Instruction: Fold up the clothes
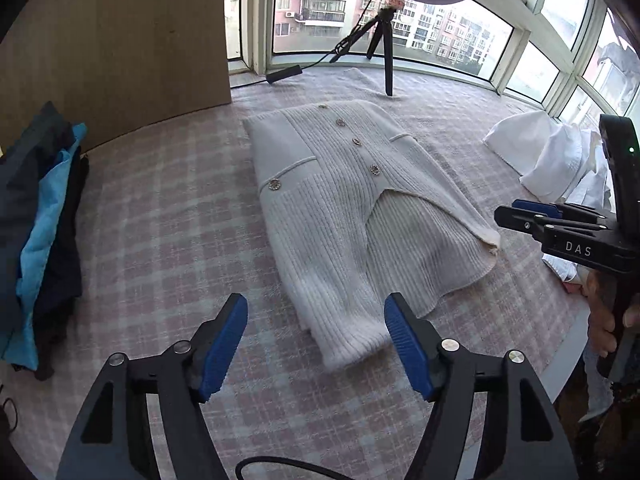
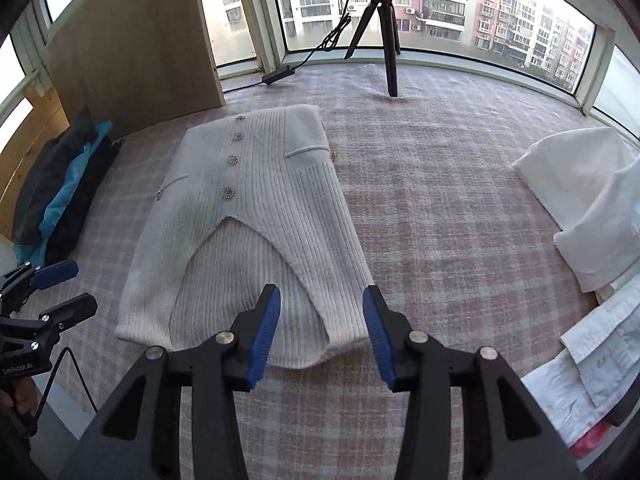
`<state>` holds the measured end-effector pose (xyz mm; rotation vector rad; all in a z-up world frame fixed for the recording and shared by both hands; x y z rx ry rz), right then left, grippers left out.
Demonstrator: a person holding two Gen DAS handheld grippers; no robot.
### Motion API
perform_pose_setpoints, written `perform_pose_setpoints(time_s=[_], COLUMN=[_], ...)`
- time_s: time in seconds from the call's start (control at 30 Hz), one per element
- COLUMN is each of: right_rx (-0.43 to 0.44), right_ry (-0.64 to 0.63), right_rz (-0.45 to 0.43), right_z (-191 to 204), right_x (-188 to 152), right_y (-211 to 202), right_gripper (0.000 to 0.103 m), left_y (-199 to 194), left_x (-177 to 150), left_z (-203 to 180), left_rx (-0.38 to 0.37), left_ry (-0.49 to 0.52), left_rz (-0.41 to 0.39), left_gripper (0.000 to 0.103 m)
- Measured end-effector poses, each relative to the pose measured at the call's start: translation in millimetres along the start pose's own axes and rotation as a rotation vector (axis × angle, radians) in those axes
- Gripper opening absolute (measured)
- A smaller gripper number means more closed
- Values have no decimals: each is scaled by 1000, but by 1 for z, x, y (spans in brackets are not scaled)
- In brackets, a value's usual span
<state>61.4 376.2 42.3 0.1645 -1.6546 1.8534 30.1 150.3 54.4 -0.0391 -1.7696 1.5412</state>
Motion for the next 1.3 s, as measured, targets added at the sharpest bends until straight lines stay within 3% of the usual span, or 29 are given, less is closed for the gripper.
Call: perform_pose_setpoints(time_s=[0.07,0.17,0.3,0.57,0.83,1.3], right_rx=[0,11,-10,-23,-40,-25], right_ry=[19,34,3,4,24,32], right_rz=[-38,-63,-97,-150,-149,-132], right_z=[1,2,7,11,5,8], right_x=[-1,-5,-9,-26,-33,-34], right_y=[-12,-30,-48,-75,-79,-78], right_gripper=[44,45,45,53,53,53], left_y=[-10,-27,-44,-63,-70,-77], left_x=[0,0,0,-2,-6,-9], left_z=[5,9,6,-7,-13,-8], left_rx=[51,53,104,49,25,48], left_ry=[-30,-83,-39,-29,-38,-52], left_rz=[-9,-38,-44,-65,-64,-86], left_gripper=[70,75,76,77,77,77])
Point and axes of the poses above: each gripper's, at about its wrist camera, not at the fingertips, and y roughly the way its jaws point, z to its left, x to its top, the point moved 5 cm from there along y, roughly the way its jaws point, and after that the axes turned 11 degrees about y, right-handed, at the moved point
